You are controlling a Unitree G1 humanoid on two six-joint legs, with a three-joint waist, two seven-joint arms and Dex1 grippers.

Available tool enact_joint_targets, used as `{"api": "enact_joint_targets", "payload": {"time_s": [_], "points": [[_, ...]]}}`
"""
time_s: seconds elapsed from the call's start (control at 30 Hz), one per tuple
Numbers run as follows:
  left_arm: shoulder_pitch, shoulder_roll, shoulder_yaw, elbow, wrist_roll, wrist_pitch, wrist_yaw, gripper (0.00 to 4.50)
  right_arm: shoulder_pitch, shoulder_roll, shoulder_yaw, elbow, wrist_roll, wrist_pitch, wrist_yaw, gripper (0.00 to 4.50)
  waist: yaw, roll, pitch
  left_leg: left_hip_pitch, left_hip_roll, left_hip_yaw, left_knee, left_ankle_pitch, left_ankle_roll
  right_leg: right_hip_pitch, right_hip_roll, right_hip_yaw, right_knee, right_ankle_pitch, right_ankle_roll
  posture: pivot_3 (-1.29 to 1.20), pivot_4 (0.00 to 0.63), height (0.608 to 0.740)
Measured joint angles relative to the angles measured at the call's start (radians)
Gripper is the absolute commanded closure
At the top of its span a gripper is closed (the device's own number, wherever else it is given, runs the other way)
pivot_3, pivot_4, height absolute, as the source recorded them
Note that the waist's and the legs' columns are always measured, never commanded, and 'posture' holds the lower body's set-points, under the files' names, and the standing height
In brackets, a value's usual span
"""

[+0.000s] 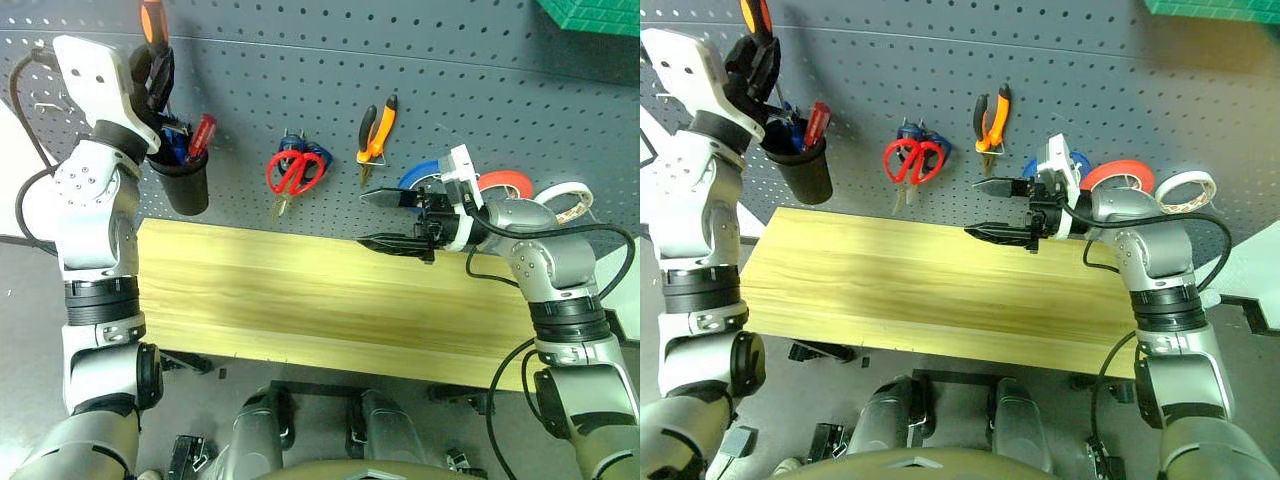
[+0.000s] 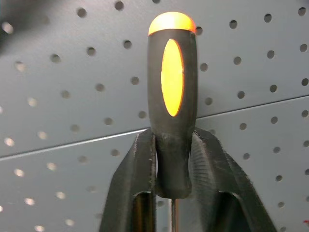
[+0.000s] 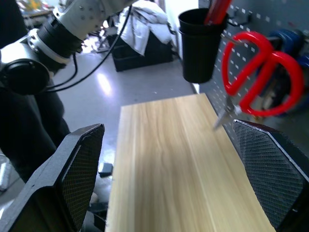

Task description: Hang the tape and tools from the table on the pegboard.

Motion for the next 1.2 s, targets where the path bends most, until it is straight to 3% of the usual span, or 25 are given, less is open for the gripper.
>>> {"api": "enact_joint_targets", "payload": {"time_s": [0.2, 0.27, 0.47, 0.7, 0.83, 1.0, 1.2], "points": [[0.027, 0.0, 0.012, -0.051, -0.008, 0.06, 0.038, 0.48, 0.01, -0.009, -0.001, -0.004, -0.001, -0.004, -0.005, 0.0, -0.006, 0.0, 0.0, 0.007, 0.0, 0.001, -0.002, 0.0, 0.0, 0.006, 0.0, 0.001, 0.0, 0.0, 0.0, -0.03, 0.086, 0.734], [0.027, 0.012, 0.025, -0.109, -0.018, 0.112, 0.053, 0.03, 0.01, -0.009, -0.001, -0.007, -0.001, -0.01, -0.005, 0.0, -0.004, 0.0, -0.001, 0.007, 0.0, 0.001, -0.001, 0.0, 0.0, 0.006, 0.0, 0.001, 0.0, 0.0, 0.0, -0.03, 0.085, 0.734], [0.081, 0.072, 0.052, -0.303, -0.155, 0.309, -0.015, 0.03, 0.011, -0.009, -0.001, -0.007, -0.004, -0.017, -0.003, 0.0, -0.002, 0.001, -0.003, 0.009, 0.0, 0.001, -0.002, 0.0, 0.0, 0.007, 0.0, 0.002, 0.0, 0.0, 0.0, -0.01, 0.09, 0.734], [0.356, 0.223, 0.163, -0.436, -0.387, 0.532, -0.225, 0.03, 0.056, -0.052, 0.005, -0.012, -0.003, 0.003, 0.038, 0.0, -0.004, 0.002, -0.004, 0.011, 0.001, 0.002, -0.002, 0.0, 0.0, 0.008, 0.0, 0.003, 0.001, 0.0, 0.0, 0.0, 0.101, 0.734], [0.512, 0.238, 0.161, -0.477, -0.412, 0.435, -0.402, 0.03, 0.068, -0.076, 0.009, -0.008, -0.011, 0.003, 0.07, 0.0, 0.005, 0.003, -0.005, 0.011, 0.0, 0.002, -0.002, -0.001, -0.001, 0.008, 0.0, 0.003, 0.0, 0.0, 0.0, 0.0, 0.1, 0.734], [0.571, 0.234, 0.093, -0.436, -0.401, 0.269, -0.632, 0.03, 0.072, -0.105, 0.013, 0.043, -0.048, -0.044, 0.129, 0.0, 0.001, 0.006, -0.011, 0.011, 0.0, 0.003, -0.002, -0.001, -0.001, 0.008, 0.0, 0.003, -0.001, 0.0, 0.0, -0.03, 0.095, 0.734], [0.656, 0.295, -0.005, -0.206, -0.368, 0.075, -1.019, 0.03, 0.019, -0.147, 0.036, 0.203, -0.107, -0.081, 0.213, 0.0, -0.026, 0.014, -0.017, 0.012, 0.001, 0.004, -0.003, -0.001, -0.001, 0.007, 0.0, 0.003, 0.001, -0.001, -0.001, -0.05, 0.098, 0.734]]}}
